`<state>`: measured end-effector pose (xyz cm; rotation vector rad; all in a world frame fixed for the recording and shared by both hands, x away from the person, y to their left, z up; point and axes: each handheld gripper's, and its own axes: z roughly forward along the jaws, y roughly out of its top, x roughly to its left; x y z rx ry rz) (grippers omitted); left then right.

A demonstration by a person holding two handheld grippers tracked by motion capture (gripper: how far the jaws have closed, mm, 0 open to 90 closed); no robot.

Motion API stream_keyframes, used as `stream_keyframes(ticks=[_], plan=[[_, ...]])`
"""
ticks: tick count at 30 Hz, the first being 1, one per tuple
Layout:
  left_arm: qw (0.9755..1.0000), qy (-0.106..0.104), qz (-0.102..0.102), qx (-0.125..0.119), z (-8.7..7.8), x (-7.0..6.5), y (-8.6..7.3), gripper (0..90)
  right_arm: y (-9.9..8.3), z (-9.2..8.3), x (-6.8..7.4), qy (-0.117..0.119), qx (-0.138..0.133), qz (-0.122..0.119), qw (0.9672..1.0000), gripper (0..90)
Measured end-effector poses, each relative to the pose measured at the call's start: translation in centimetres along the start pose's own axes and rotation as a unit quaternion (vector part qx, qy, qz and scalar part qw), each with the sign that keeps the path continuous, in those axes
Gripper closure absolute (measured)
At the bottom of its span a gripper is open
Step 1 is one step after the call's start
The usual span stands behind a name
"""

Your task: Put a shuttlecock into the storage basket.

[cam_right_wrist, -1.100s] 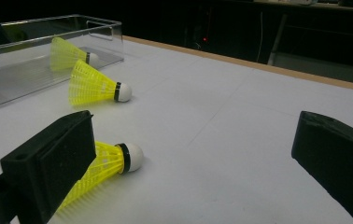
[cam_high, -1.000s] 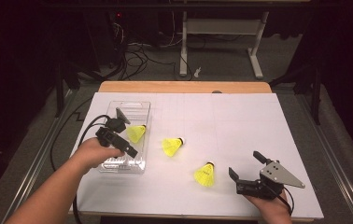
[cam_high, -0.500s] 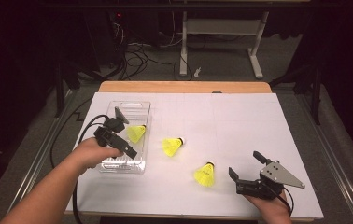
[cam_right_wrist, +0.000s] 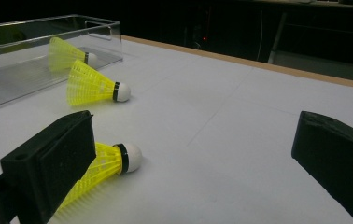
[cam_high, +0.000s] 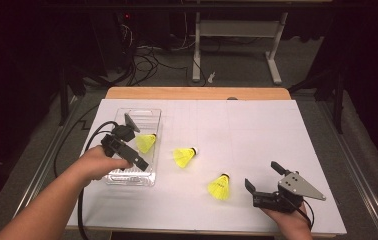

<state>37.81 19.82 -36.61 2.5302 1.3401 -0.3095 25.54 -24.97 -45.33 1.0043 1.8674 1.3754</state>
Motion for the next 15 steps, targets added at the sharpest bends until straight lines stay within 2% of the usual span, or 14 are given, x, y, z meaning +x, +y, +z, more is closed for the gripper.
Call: stream_keyframes(ticks=[3, 6, 15], plan=[[1.0000, 0.002, 0.003, -0.002, -0.2, -0.2, 0.1, 0.7, -0.1, 0.0, 0.0, 0.000, 0.001, -0.002, 1.0000, 0.2], [0.9999, 0.002, 0.010, -0.002, -0.5, -1.0, 0.3, 0.7, -0.1, -0.1, -0.1, -0.001, 0.001, 0.000, 1.0000, 0.2], [0.9997, 0.000, 0.025, 0.005, -0.3, -2.3, 0.9, 0.7, -0.2, 0.0, -0.1, -0.001, 0.004, 0.000, 1.0000, 0.2]])
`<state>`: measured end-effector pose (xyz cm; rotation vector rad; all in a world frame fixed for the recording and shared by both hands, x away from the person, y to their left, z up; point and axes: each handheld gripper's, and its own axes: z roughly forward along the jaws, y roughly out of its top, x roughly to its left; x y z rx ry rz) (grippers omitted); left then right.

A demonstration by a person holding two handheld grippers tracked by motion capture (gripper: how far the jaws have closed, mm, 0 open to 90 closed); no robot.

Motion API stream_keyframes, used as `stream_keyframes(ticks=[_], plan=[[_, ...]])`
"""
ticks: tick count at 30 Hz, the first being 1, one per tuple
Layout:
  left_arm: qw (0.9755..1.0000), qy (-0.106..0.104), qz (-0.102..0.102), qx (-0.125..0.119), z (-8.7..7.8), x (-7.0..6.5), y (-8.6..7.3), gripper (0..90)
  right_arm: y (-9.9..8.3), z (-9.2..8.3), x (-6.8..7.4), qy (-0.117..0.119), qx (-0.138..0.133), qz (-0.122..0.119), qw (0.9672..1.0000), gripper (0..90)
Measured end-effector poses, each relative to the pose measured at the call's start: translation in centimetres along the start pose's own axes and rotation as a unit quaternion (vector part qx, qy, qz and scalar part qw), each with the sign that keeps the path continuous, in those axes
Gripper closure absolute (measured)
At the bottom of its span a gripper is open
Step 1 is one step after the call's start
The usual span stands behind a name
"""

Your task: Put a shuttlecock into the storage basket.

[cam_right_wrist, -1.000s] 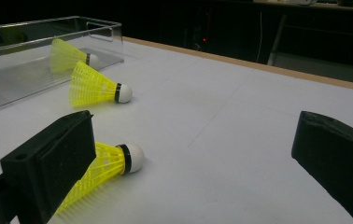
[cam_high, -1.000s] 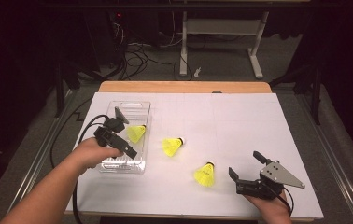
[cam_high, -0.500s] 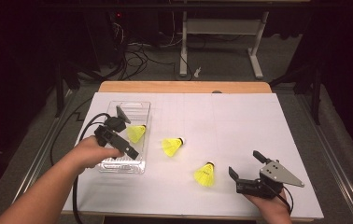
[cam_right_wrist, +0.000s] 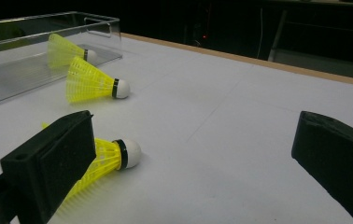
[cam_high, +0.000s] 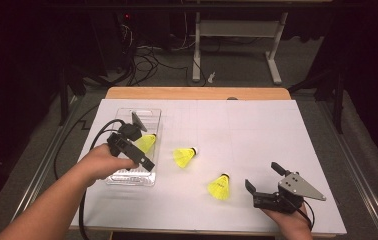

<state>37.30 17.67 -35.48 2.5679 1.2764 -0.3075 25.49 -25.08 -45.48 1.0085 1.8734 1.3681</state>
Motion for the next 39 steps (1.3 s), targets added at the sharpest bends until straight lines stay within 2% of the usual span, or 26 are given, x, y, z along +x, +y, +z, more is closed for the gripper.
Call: stream_keyframes(ticks=[12, 21, 31, 39], plan=[[0.9999, 0.001, 0.012, 0.000, 0.0, -1.2, 0.8, 1.2, 0.0, 0.1, 0.1, 0.001, 0.001, -0.001, 1.0000, 0.2], [0.9997, -0.003, 0.023, -0.002, 0.2, -2.5, 1.8, 1.9, 0.0, 0.0, 0.1, 0.003, 0.001, -0.001, 1.0000, 0.2], [0.9993, 0.003, 0.037, 0.005, 0.7, -3.8, 2.6, 2.2, 0.0, 0.0, 0.1, 0.003, 0.000, 0.001, 1.0000, 0.2], [0.9990, -0.005, 0.045, 0.005, 1.1, -4.7, 3.4, 2.5, 0.0, 0.1, 0.2, 0.005, 0.000, -0.001, 1.0000, 0.2]])
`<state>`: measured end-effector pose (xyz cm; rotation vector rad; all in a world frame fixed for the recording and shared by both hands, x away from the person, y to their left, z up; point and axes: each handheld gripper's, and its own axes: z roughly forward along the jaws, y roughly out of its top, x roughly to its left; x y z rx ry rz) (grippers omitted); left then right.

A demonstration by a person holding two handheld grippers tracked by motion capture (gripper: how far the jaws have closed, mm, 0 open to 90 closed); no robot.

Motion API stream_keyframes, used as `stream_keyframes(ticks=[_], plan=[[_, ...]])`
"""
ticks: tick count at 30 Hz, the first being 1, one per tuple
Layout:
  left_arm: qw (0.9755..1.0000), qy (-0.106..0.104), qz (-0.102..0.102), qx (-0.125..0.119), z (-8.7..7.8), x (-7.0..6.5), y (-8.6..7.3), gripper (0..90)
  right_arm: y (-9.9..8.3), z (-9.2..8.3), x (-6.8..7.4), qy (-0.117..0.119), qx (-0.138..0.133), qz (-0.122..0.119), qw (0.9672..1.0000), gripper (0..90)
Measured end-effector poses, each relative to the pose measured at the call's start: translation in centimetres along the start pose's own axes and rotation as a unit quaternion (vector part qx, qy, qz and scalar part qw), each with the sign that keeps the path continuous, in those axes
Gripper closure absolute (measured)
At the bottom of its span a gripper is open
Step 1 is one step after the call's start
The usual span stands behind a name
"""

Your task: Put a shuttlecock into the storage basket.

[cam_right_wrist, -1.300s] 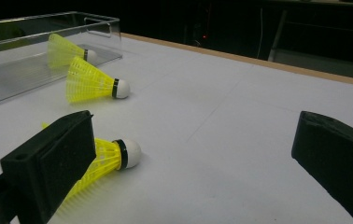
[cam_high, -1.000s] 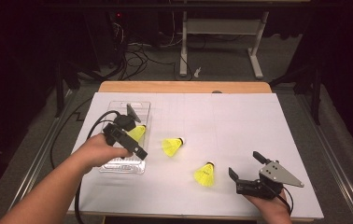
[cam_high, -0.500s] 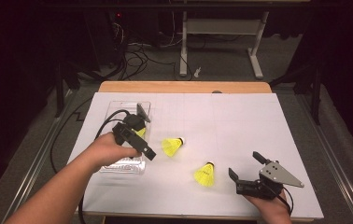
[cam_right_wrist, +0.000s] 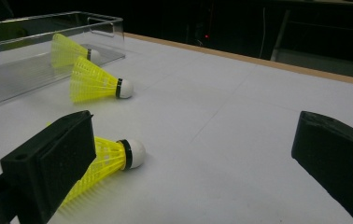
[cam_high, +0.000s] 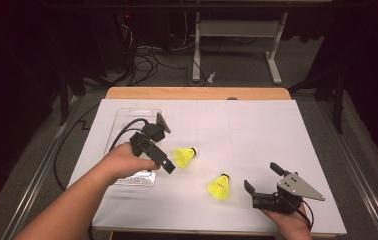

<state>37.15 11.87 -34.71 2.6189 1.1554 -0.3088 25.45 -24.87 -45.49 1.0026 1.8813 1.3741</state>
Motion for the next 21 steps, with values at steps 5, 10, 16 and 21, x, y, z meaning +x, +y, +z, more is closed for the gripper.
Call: stream_keyframes(ticks=[5, 10, 16, 21], plan=[[1.0000, -0.001, 0.002, -0.003, 0.2, -0.4, 0.6, 3.2, 0.0, -0.1, 0.0, -0.001, 0.000, 0.001, 1.0000, 0.2], [1.0000, -0.002, 0.003, -0.004, 0.5, -0.7, 1.3, 3.7, 0.0, -0.1, -0.1, -0.002, -0.002, 0.002, 1.0000, 0.2], [1.0000, -0.006, 0.007, -0.002, 1.2, -1.1, 2.1, 4.2, 0.1, -0.2, -0.1, -0.002, -0.003, 0.002, 1.0000, 0.2], [0.9999, -0.006, 0.008, -0.002, 1.8, -1.3, 2.9, 5.0, 0.1, -0.3, -0.1, -0.002, -0.004, 0.002, 1.0000, 0.2]])
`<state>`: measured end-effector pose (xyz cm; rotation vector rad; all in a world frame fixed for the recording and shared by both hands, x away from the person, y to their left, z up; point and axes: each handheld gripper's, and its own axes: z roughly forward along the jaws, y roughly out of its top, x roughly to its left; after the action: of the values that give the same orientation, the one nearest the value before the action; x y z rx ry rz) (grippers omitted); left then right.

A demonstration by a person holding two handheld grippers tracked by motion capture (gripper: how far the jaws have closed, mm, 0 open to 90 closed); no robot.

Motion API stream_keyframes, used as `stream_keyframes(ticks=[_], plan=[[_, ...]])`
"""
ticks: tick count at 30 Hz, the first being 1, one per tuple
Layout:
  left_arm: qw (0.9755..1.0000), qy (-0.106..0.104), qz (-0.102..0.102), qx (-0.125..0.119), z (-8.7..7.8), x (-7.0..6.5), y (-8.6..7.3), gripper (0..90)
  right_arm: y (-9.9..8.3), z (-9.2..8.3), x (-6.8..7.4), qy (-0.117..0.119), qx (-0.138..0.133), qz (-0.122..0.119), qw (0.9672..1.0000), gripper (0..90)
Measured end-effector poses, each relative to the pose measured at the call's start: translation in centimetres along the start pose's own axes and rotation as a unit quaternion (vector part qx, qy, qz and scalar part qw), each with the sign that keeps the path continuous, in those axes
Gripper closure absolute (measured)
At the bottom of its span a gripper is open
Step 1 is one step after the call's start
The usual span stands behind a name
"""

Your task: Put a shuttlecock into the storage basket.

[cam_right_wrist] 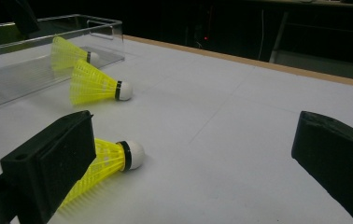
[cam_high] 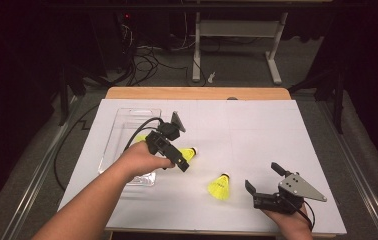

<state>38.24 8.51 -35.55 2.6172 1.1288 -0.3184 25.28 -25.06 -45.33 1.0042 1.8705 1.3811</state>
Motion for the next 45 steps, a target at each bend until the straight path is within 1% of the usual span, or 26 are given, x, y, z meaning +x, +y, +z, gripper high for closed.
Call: stream_keyframes(ticks=[7, 10, 11, 14, 16, 19, 20, 23, 25, 28, 30, 31, 33, 34, 35, 38, 41, 45], plan=[[1.0000, -0.005, -0.004, -0.003, 0.6, 0.1, 0.8, 7.0, 0.0, 0.0, 0.0, 0.001, -0.002, 0.001, 1.0000, 0.2], [0.9999, -0.009, -0.007, 0.000, 1.1, 0.4, 1.1, 9.8, 0.0, 0.0, -0.1, 0.000, -0.001, 0.006, 1.0000, 0.2], [1.0000, -0.006, -0.005, 0.004, 1.2, 0.4, 1.2, 10.6, 0.0, 0.0, -0.2, -0.001, -0.002, 0.008, 1.0000, 0.2], [0.9999, -0.006, -0.008, 0.002, 1.5, 0.7, 1.3, 14.1, 0.0, 0.0, -0.2, -0.001, -0.003, 0.009, 1.0000, 0.2], [0.9999, -0.005, -0.014, -0.002, 1.7, 0.8, 1.2, 14.9, 0.0, 0.0, -0.2, 0.000, -0.002, 0.008, 1.0000, 0.2], [0.9998, -0.001, -0.019, 0.000, 1.8, 1.1, 1.2, 16.4, 0.0, 0.0, -0.1, 0.000, -0.004, 0.006, 1.0000, 0.2], [0.9998, 0.001, -0.019, 0.001, 1.8, 1.1, 1.3, 16.5, 0.0, 0.0, -0.1, 0.000, -0.004, 0.005, 1.0000, 0.2], [0.9998, -0.004, -0.022, -0.001, 2.0, 1.3, 1.4, 18.7, 0.1, 0.0, -0.1, 0.000, -0.004, 0.005, 1.0000, 0.2], [0.9997, 0.000, -0.022, 0.004, 2.3, 1.3, 1.5, 19.7, 0.1, 0.0, 0.0, 0.000, -0.003, 0.005, 1.0000, 0.2], [0.9996, 0.000, -0.027, 0.007, 2.8, 1.5, 1.6, 22.5, 0.1, 0.0, 0.1, 0.001, -0.003, 0.001, 1.0000, 0.2], [0.9995, -0.001, -0.031, 0.007, 3.0, 1.6, 1.7, 24.8, 0.1, 0.0, 0.1, 0.002, -0.003, 0.000, 1.0000, 0.2], [0.9994, -0.001, -0.034, 0.009, 3.4, 1.7, 1.7, 25.5, 0.1, -0.1, 0.1, 0.002, -0.004, 0.001, 1.0000, 0.2], [0.9993, 0.002, -0.036, 0.011, 3.7, 1.7, 1.9, 28.3, 0.1, -0.1, 0.1, 0.002, -0.005, 0.001, 1.0000, 0.2], [0.9993, 0.002, -0.036, 0.011, 3.7, 1.7, 1.9, 29.4, 0.1, -0.1, 0.1, 0.002, -0.005, 0.001, 1.0000, 0.2], [0.9991, 0.000, -0.041, 0.010, 3.8, 2.0, 2.0, 30.2, 0.1, -0.1, 0.0, 0.001, -0.005, 0.003, 1.0000, 0.2], [0.9990, -0.005, -0.043, 0.008, 3.9, 2.2, 2.2, 35.8, 0.1, -0.1, -0.1, 0.001, -0.005, 0.003, 1.0000, 0.2], [0.9988, -0.001, -0.048, 0.008, 4.3, 2.5, 2.3, 40.9, 0.1, -0.1, -0.1, 0.002, -0.005, 0.003, 1.0000, 0.2], [0.9987, 0.002, -0.050, 0.008, 4.5, 2.6, 2.5, 42.8, 0.1, -0.2, 0.0, 0.002, -0.006, 0.003, 1.0000, 0.2]])
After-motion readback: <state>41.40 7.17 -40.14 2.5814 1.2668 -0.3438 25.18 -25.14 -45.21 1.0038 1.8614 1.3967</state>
